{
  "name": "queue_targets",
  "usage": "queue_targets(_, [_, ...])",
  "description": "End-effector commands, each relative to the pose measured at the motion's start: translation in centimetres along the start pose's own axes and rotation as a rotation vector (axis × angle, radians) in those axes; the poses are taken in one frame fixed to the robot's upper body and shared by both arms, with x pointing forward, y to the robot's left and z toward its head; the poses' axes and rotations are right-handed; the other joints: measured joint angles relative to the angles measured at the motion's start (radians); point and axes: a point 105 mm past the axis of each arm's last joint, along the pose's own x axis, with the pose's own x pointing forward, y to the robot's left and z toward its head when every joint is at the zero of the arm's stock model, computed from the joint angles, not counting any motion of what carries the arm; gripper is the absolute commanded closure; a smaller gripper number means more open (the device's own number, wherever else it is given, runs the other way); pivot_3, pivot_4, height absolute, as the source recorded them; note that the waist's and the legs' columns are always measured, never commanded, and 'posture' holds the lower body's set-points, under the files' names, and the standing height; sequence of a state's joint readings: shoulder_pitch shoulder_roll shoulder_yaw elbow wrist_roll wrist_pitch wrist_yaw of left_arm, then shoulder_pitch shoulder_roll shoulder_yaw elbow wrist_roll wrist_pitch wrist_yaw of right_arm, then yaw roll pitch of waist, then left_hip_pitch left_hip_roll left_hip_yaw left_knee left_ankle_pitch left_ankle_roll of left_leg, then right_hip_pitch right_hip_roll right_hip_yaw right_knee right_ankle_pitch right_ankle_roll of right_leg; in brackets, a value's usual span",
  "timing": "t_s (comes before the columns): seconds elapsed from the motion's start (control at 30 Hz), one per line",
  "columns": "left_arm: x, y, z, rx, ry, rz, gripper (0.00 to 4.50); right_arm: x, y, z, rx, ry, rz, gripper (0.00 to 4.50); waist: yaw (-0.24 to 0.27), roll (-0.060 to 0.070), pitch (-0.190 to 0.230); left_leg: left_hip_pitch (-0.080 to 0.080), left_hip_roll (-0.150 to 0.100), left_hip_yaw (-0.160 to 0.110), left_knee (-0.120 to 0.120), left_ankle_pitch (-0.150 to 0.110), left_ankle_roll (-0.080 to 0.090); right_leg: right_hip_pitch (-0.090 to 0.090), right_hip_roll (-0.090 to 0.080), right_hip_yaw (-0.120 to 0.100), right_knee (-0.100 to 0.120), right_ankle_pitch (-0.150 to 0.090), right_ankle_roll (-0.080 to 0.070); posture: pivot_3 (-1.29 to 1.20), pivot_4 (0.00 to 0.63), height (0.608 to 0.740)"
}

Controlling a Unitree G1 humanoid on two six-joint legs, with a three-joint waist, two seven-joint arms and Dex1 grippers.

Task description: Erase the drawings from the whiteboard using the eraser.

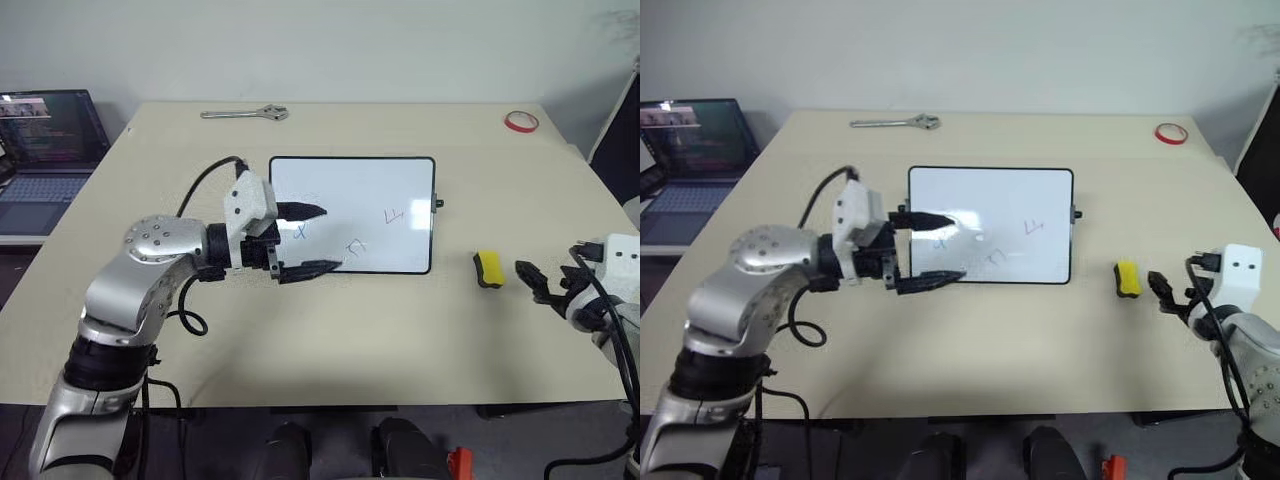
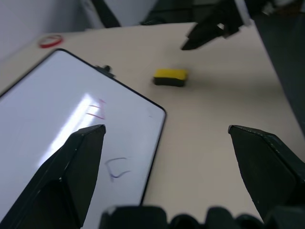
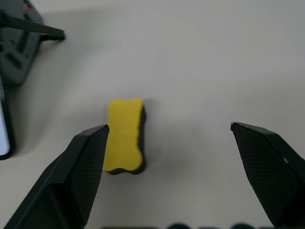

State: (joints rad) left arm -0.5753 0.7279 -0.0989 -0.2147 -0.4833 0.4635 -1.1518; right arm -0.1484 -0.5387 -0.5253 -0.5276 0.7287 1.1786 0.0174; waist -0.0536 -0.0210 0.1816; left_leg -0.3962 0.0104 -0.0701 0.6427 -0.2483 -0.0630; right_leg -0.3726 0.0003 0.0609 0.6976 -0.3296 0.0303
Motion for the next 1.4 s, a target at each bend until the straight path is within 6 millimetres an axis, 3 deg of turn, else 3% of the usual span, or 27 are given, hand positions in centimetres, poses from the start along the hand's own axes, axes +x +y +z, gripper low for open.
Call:
queue_targets(0.03, [-0.1, 0.4, 0.2, 0.063, 0.012, -0.050, 0.00, 0.4, 1.4, 0.1, -0.039, -0.006, 0.015, 0.01, 0.001, 0.000, 0.000, -0.001, 0.000, 0.000, 0.000, 0.000, 0.000, 0.000, 0.000, -0.001, 0.000, 0.000, 0.000, 0.00, 0.150, 0.740])
queue_targets(0.23, [0.4, 0.6, 0.1, 0.086, 0.005, -0.093, 0.00, 2.4, 2.0, 0.0, -0.036, -0.029, -0.043, 0.01, 0.003, 0.000, 0.000, -0.003, 0.000, -0.001, 0.000, 0.000, 0.000, -0.002, -0.001, -0.001, -0.001, 0.000, 0.000, 0.00, 0.150, 0.740])
queue_targets(0.77, [-0.2, 0.5, -0.5, 0.079, 0.019, -0.083, 0.00, 5.4, 2.7, -0.9, -0.065, -0.029, -0.057, 0.01, 0.001, 0.000, 0.000, -0.003, 0.000, -0.002, 0.000, 0.000, 0.001, -0.002, -0.001, -0.001, 0.000, 0.000, 0.000, 0.00, 0.150, 0.740])
queue_targets(1.2, [-0.1, 0.9, -0.5, 0.077, 0.017, -0.060, 0.00, 6.1, 2.4, -1.8, -0.066, -0.017, -0.076, 0.01, 0.001, 0.000, 0.000, -0.003, 0.000, -0.002, 0.001, 0.000, 0.001, -0.002, -0.001, -0.001, 0.000, 0.000, 0.000, 0.00, 0.150, 0.740])
queue_targets(1.3, [-0.1, 1.0, -0.4, 0.078, 0.017, -0.053, 0.00, 6.1, 2.5, -2.0, -0.057, -0.014, -0.074, 0.62, 0.001, 0.000, 0.000, -0.003, 0.000, -0.003, 0.001, 0.000, 0.001, -0.002, -0.001, -0.001, 0.000, 0.000, 0.000, 0.00, 0.150, 0.740])
queue_targets(1.4, [-0.1, 1.1, -0.5, 0.077, 0.017, -0.044, 0.00, 6.1, 2.7, -2.1, -0.052, -0.011, -0.075, 1.69, 0.001, 0.000, 0.000, -0.003, 0.001, -0.003, 0.001, 0.000, 0.001, -0.002, -0.001, -0.001, 0.000, 0.000, 0.000, 0.00, 0.150, 0.740])
